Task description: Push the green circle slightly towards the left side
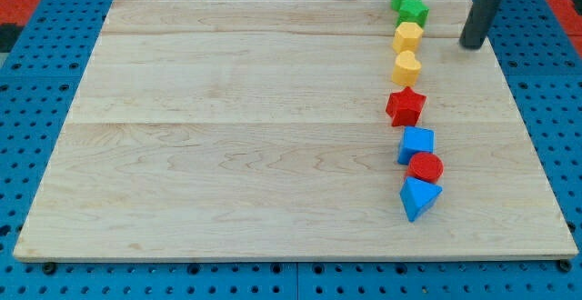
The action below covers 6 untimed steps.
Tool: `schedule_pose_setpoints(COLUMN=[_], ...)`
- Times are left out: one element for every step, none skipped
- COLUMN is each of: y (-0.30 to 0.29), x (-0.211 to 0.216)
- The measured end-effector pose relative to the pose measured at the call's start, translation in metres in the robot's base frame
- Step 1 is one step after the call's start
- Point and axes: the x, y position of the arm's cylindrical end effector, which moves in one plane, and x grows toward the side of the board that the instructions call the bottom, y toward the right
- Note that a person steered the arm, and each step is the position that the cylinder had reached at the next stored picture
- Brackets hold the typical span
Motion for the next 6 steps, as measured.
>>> schedule_pose_setpoints(y=[0.014, 0.001, -0.075, -0.083, -0.085, -0.086], x=[-0.079, -0.081, -0.081, -0.081, -0.081, -0.077])
